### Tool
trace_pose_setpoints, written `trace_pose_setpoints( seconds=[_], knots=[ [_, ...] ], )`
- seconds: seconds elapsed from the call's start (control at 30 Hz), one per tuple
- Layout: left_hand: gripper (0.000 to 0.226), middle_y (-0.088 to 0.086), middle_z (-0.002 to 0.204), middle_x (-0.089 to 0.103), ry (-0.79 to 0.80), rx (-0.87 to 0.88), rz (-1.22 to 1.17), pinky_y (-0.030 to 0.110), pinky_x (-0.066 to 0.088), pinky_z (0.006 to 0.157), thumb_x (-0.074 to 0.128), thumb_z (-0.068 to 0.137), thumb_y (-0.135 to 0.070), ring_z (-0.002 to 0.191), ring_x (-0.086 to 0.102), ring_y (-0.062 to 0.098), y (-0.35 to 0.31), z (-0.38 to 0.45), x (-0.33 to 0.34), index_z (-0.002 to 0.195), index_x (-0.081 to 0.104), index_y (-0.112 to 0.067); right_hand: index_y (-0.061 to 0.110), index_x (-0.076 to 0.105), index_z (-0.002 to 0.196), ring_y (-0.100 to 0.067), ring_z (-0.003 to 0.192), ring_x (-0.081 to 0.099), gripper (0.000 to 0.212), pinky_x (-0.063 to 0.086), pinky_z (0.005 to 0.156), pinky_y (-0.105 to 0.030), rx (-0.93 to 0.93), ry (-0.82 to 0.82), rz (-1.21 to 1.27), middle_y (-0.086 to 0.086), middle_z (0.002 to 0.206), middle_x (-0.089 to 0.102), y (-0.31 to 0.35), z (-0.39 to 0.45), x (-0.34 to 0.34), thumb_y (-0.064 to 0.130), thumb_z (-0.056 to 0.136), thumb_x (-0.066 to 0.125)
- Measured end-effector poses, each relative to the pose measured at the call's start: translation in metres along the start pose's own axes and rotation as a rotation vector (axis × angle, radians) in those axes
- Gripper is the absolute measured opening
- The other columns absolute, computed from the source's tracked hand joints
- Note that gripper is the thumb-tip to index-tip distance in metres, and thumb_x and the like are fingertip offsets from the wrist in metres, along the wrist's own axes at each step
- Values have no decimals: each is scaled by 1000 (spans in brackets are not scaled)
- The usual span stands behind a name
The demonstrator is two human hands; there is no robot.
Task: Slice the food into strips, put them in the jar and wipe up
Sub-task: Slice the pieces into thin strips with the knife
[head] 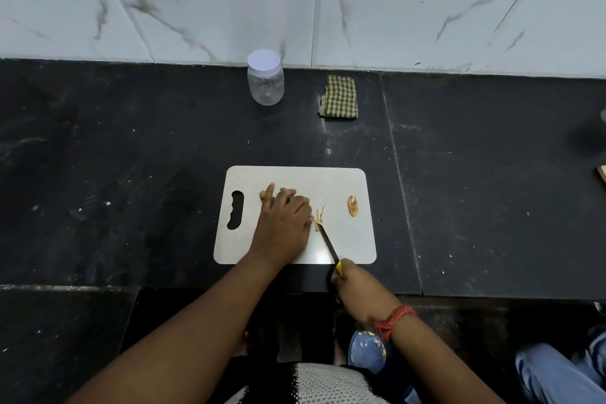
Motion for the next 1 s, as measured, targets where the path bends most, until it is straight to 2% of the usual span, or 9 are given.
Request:
trace_pose_setpoints(
  seconds=[0.07, 0.23, 0.47, 0.6, 0.7, 0.8, 0.87, 0.93, 1.0],
  knots=[
    [17, -4, 117, 67, -17, -14, -1, 57, 22, 119, 58, 92, -28, 121, 54, 25, 8, -2, -1, 101, 69, -19, 13, 40, 83, -15, 67, 43, 13, 34, 56, -26, 5, 0, 32, -8, 79, 52, 0, -1, 1, 9, 95, 40],
    [23, -3, 126, 63, -48, 78, -16, 60, 23, 117, 60, 93, -27, 122, 53, 25, 7, -6, -1, 113, 66, -19, 13, 38, 85, -21, 72, 48, 12, 36, 66, -28, -16, -13, -26, -6, 79, 51, -1, 2, 2, 3, 92, 39],
    [27, -1, 120, 67, -81, 169, 12, 62, 26, 115, 59, 94, -24, 116, 56, 25, 3, -15, 5, 118, 69, -15, 12, 37, 85, -11, 62, 40, 12, 30, 62, -26, -45, -25, -50, 3, 71, 42, 4, 5, -5, 4, 93, 38],
    [30, 0, 121, 66, -69, 188, 26, 63, 26, 115, 58, 95, -24, 116, 56, 25, 4, -16, 6, 121, 68, -14, 9, 39, 90, -17, 68, 44, 7, 31, 64, -26, -17, -20, -46, 2, 72, 42, 9, 9, -10, 4, 95, 37],
    [32, 0, 122, 66, -69, 200, 36, 63, 28, 113, 57, 93, -22, 115, 56, 26, 5, -17, 6, 121, 69, -13, 9, 38, 93, -21, 76, 49, 9, 32, 66, -24, -6, -23, -90, -7, 85, 54, 13, 9, -9, 1, 95, 38],
    [33, 2, 121, 67, -63, 211, 58, 64, 32, 110, 57, 89, -20, 113, 57, 29, 5, -18, 7, 118, 71, -12, 7, 43, 107, -23, 85, 51, 11, 37, 72, -26, 50, 38, -111, -16, 106, 59, 18, 9, -10, 5, 97, 38],
    [32, 3, 119, 68, -54, 212, 66, 64, 34, 109, 57, 88, -19, 112, 58, 30, 3, -17, 6, 116, 71, -11, 5, 44, 110, -24, 85, 52, 14, 41, 73, -29, 63, 51, -145, -13, 96, 57, 21, 10, -9, 5, 97, 39],
    [30, 3, 117, 69, -49, 204, 59, 63, 35, 109, 58, 86, -19, 110, 59, 30, 1, -15, 6, 112, 72, -11, 3, 44, 104, -24, 75, 52, 12, 46, 73, -32, 33, 41, -198, -8, 83, 53, 25, 12, -9, -2, 94, 38],
    [27, 2, 114, 69, -52, 192, 54, 62, 36, 108, 60, 85, -18, 107, 59, 30, 0, -15, 5, 108, 72, -12, 8, 41, 87, -17, 61, 41, 13, 43, 63, -30, 51, 49, -217, -4, 75, 45, 28, 11, -13, -2, 95, 38]
  ],
)
Point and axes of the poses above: each hand's wrist, its own z-axis towards the middle knuckle, its own x-axis out of the palm, y = z × x, the point moved 3 cm from there along z, towards the middle knuckle
